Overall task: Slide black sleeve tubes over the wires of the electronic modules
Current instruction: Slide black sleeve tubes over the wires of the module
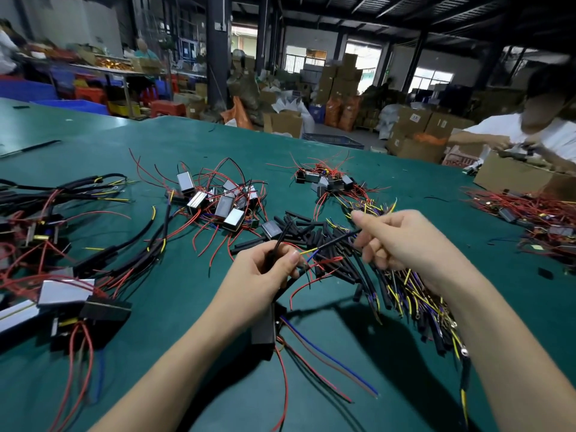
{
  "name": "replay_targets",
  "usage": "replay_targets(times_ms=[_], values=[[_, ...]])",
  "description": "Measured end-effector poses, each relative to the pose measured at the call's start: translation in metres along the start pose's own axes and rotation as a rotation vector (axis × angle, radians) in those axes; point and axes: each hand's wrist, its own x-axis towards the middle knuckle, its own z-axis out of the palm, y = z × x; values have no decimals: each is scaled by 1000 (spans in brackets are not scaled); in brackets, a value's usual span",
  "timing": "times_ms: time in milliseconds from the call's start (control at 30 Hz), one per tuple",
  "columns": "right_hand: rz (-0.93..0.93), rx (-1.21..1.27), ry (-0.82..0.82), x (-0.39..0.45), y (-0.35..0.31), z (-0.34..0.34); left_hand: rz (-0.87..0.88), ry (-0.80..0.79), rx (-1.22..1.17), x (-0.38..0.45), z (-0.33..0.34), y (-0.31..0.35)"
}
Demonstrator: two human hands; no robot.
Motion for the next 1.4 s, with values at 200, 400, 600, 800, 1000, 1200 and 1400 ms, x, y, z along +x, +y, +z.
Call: replay_targets(times_ms=[200, 400, 600, 800, 1000, 1200, 1400], values=[[-493, -250, -120, -14, -18, 32, 35, 3, 42, 0, -1, 1], [-504, -202, -236, -15, -11, 38, -2, 56, 12, 2, -3, -1], [-580, -111, -69, -12, -9, 45, 16, 106, -120, 3, -4, 0], [-575, -153, -47, -10, -7, 46, 98, 74, -58, 2, -3, 1], [-556, -143, -88, -11, -8, 45, 114, 102, -48, 1, -4, 2], [-581, -278, -155, -14, -12, 43, 77, 138, -36, 1, -4, 1], [-573, -389, -154, -14, -13, 38, 50, 136, -63, -1, -2, 1]])
